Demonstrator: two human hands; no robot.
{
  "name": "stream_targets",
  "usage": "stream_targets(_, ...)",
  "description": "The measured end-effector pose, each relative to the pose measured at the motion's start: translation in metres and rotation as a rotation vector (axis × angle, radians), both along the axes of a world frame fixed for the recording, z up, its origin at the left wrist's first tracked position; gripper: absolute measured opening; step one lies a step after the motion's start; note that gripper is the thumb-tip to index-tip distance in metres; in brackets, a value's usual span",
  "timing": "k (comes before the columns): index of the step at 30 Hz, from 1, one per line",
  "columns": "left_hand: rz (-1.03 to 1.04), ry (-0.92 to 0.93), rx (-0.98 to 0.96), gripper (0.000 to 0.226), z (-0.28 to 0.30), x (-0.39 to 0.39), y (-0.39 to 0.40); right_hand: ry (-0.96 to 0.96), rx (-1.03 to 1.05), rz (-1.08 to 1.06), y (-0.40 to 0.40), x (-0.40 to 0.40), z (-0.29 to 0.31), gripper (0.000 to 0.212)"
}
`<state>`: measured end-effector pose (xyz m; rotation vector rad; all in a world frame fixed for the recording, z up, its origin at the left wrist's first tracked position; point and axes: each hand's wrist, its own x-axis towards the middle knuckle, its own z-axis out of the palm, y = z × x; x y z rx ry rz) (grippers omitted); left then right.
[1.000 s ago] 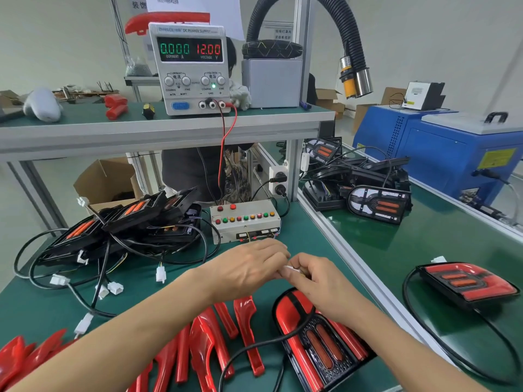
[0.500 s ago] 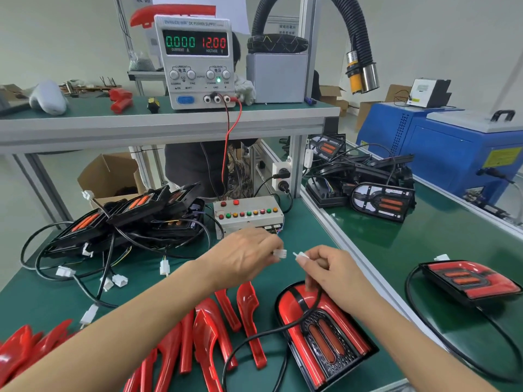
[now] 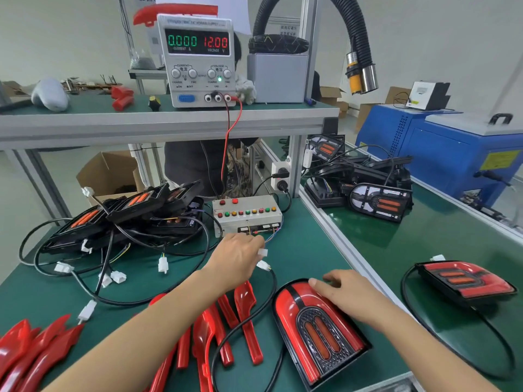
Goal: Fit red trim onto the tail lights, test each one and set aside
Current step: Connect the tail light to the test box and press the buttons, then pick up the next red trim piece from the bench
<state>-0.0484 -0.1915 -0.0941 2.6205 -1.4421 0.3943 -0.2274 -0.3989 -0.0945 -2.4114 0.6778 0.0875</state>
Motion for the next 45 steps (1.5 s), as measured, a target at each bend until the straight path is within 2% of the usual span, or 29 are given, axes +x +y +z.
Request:
stream_targets(4,0.082,-0.024,0.283,0.024,-0.007,-0.005,-0.01,0.095,0.334,0.016,-0.004,-0.002,-0.002,0.051)
stream_targets(7,0.172,0.009,0.414,0.027,-0.011,-0.009,-0.016,0.088,0.459,0.026,-0.005,-0.007,-0.002,0.045)
stream_targets(13,0.232,-0.013,0.492,0.029,-0.005,-0.013,-0.024,0.023,0.551,-0.013,-0.008,-0.018,-0.01,0.042)
stream_targets(18,0.054,-0.164,0.275,0.044,0.0,-0.03,-0.028,-0.101,0.623,-0.107,-0.005,-0.033,-0.014,0.041)
stream_targets(20,-0.013,-0.121,0.326,0.044,-0.002,-0.04,-0.029,-0.148,0.649,-0.144,-0.003,-0.041,-0.015,0.04)
stream_targets(24,0.011,-0.02,0.518,0.031,0.003,-0.057,-0.033,-0.206,0.689,-0.19,0.0,-0.06,-0.015,0.037)
stream_targets(28,-0.033,0.181,0.403,0.018,0.013,-0.065,-0.033,-0.24,0.665,-0.138,0.008,-0.078,-0.004,0.034)
stream_targets(31,-0.138,0.502,0.267,0.017,0.033,-0.074,-0.021,-0.286,0.583,0.001,0.013,-0.091,0.012,0.031)
stream_targets(33,-0.224,0.561,0.205,0.011,0.047,-0.08,-0.013,-0.285,0.511,0.123,0.016,-0.101,0.023,0.025)
stream_targets(34,-0.268,0.566,0.182,0.011,0.055,-0.085,-0.01,-0.285,0.468,0.183,0.017,-0.106,0.028,0.028)
stream_targets(37,-0.393,0.625,0.15,0.013,0.08,-0.101,-0.006,-0.282,0.39,0.292,0.022,-0.121,0.043,0.058)
stream_targets(39,-0.463,0.656,0.142,0.014,0.096,-0.112,-0.006,-0.256,0.332,0.319,0.027,-0.13,0.052,0.066)
stream_targets(42,-0.571,0.601,0.113,0.013,0.112,-0.133,-0.012,-0.246,0.189,0.267,0.035,-0.144,0.056,0.048)
stream_targets(44,-0.619,0.519,0.041,0.014,0.115,-0.148,-0.017,-0.307,0.217,0.119,0.042,-0.156,0.057,0.022)
stream_targets(45,-0.626,0.471,-0.027,0.015,0.114,-0.155,-0.019,-0.348,0.261,0.028,0.043,-0.165,0.057,0.016)
